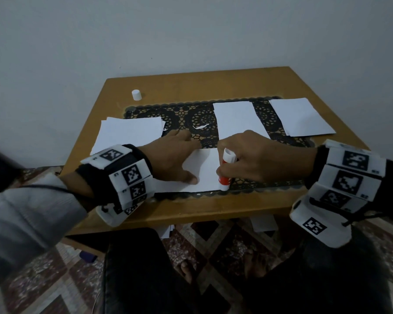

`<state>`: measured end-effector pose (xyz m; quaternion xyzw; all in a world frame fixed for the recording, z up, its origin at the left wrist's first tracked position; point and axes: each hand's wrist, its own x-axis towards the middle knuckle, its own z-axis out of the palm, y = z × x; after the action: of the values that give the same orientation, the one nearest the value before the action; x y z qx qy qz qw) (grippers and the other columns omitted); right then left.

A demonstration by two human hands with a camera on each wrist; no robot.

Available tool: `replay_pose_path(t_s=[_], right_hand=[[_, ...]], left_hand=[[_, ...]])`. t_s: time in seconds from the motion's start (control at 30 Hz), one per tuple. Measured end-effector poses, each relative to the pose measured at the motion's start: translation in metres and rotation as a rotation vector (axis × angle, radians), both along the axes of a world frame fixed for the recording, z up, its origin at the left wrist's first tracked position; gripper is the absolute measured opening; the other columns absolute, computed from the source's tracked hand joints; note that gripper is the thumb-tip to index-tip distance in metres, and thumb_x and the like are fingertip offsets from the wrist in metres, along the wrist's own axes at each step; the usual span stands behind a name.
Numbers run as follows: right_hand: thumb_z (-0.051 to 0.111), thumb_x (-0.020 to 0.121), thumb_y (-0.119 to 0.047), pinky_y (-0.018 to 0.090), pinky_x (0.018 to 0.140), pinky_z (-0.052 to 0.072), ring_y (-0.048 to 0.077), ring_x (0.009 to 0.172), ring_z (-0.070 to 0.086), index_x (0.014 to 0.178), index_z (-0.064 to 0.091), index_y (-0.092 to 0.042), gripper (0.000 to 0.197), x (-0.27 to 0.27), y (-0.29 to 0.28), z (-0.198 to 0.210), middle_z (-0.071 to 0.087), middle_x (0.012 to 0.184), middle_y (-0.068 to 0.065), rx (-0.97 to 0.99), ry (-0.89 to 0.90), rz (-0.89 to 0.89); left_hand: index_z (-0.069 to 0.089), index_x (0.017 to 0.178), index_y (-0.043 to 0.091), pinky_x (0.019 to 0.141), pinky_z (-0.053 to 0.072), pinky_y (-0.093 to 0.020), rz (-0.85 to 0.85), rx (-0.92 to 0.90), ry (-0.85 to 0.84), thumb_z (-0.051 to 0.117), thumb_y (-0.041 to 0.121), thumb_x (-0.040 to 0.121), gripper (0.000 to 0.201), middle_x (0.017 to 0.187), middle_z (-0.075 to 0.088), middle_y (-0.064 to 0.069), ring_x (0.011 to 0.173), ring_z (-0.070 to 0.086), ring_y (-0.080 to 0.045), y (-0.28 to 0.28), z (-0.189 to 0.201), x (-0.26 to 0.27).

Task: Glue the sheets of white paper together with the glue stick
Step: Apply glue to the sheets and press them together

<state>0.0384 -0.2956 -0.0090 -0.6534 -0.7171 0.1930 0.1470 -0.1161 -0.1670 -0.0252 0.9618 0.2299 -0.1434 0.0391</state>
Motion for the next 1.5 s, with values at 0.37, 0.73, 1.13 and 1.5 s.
replay_pose_path(t_s=[0.37, 0.73, 1.13, 1.5], right_hand=[[0.066, 0.083, -0.034, 0.037, 0.063, 0.044, 0.024, 0.073, 0.057, 0.082, 0.064, -0.007, 0.027, 0.028, 0.015, 0.016, 0.064, 0.079, 0.007, 0.128, 0.032, -0.165], [0.066, 0.085, -0.034, 0.036, 0.060, 0.044, 0.024, 0.071, 0.057, 0.084, 0.064, -0.006, 0.028, 0.029, 0.014, 0.024, 0.063, 0.082, 0.011, 0.165, 0.017, -0.198], [0.066, 0.084, -0.032, 0.028, 0.054, 0.037, 0.016, 0.055, 0.044, 0.082, 0.059, 0.004, 0.036, 0.026, 0.032, 0.021, 0.056, 0.070, 0.012, 0.160, 0.026, -0.189], [0.071, 0.080, -0.029, 0.029, 0.056, 0.037, 0.018, 0.061, 0.046, 0.080, 0.055, 0.001, 0.034, 0.015, 0.075, 0.006, 0.054, 0.074, 0.008, 0.211, 0.112, -0.285]], left_hand=[[0.042, 0.111, 0.022, 0.072, 0.040, -0.030, 0.139, -0.171, 0.041, 0.080, 0.056, 0.062, 0.071, 0.107, 0.051, 0.000, 0.096, 0.046, -0.019, 0.018, 0.004, 0.014], [0.051, 0.063, 0.024, 0.061, 0.030, -0.025, 0.199, -0.189, -0.297, 0.054, 0.008, 0.092, 0.033, 0.067, 0.051, 0.010, 0.068, 0.048, -0.016, 0.032, 0.025, -0.005], [0.048, 0.120, 0.023, 0.073, 0.042, -0.029, 0.527, -0.243, -0.384, 0.060, 0.008, 0.086, 0.040, 0.098, 0.059, -0.007, 0.087, 0.055, -0.022, 0.017, 0.011, -0.040], [0.053, 0.116, 0.018, 0.071, 0.044, -0.028, 0.531, -0.221, -0.377, 0.062, 0.015, 0.086, 0.032, 0.097, 0.053, -0.003, 0.083, 0.053, -0.020, 0.008, -0.002, -0.032]])
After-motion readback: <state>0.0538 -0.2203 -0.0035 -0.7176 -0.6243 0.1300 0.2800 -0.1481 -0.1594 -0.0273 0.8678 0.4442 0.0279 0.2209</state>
